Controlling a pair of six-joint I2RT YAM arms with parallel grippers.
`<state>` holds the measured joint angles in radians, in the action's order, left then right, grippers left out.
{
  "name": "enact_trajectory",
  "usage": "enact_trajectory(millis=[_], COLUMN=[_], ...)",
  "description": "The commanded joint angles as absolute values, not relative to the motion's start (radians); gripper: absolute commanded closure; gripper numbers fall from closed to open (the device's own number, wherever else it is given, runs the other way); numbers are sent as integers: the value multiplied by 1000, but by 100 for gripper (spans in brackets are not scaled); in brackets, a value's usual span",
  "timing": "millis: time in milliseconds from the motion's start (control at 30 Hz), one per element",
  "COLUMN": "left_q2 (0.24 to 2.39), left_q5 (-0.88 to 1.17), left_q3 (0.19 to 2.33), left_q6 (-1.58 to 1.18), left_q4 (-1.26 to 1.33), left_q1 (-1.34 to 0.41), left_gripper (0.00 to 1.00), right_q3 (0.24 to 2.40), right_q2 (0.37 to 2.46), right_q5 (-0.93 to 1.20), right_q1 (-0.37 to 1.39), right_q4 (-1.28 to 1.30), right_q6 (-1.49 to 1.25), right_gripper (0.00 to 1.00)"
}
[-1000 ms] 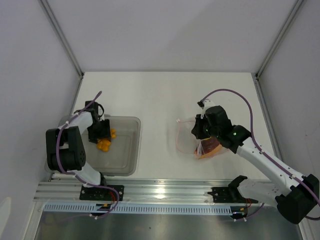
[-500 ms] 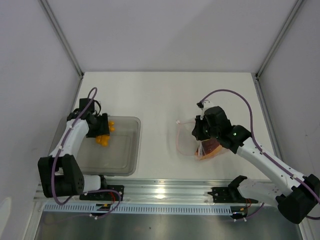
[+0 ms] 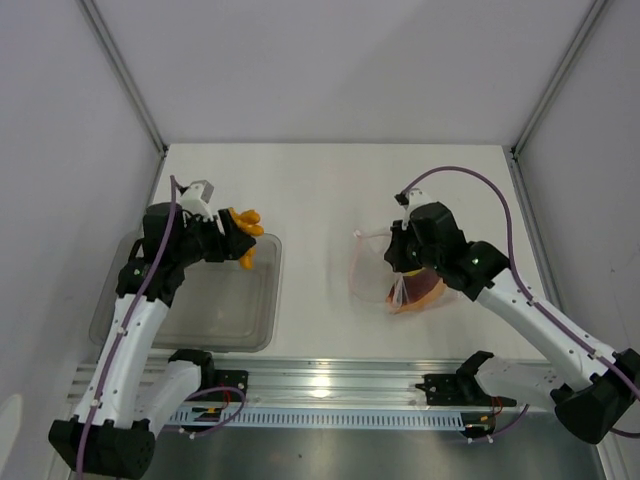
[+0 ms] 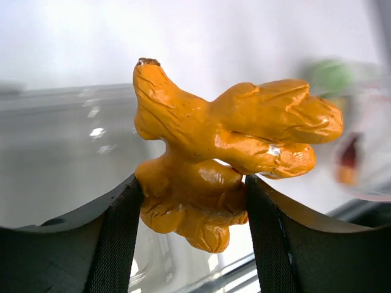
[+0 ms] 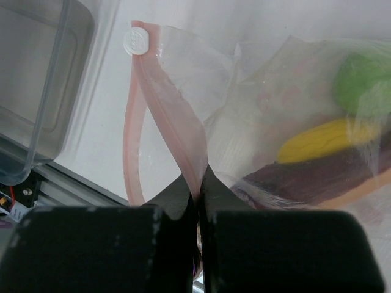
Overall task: Place the food in the zip-top bag and seal the zipper
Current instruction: Place the fake vegetable in the zipper food storage bag.
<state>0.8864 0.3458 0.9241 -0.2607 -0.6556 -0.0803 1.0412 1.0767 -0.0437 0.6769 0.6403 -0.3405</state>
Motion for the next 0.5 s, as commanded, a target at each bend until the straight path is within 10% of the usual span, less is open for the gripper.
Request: enact_trajectory(millis=[0,467], left_q2=[795,670], left_q5=[518,644], left_q3=[931,790], left_q6=[-382,-588], left_q4=[-415,302], left_q1=[-150,-370], left_gripper=[70,66], right_q3=[1140,1244], right_q2=[1091,1140], right_q5=[-34,294], right_q1=[683,684], right_q4=[661,646], right_q6=[-365,-494], right_gripper=[100,100])
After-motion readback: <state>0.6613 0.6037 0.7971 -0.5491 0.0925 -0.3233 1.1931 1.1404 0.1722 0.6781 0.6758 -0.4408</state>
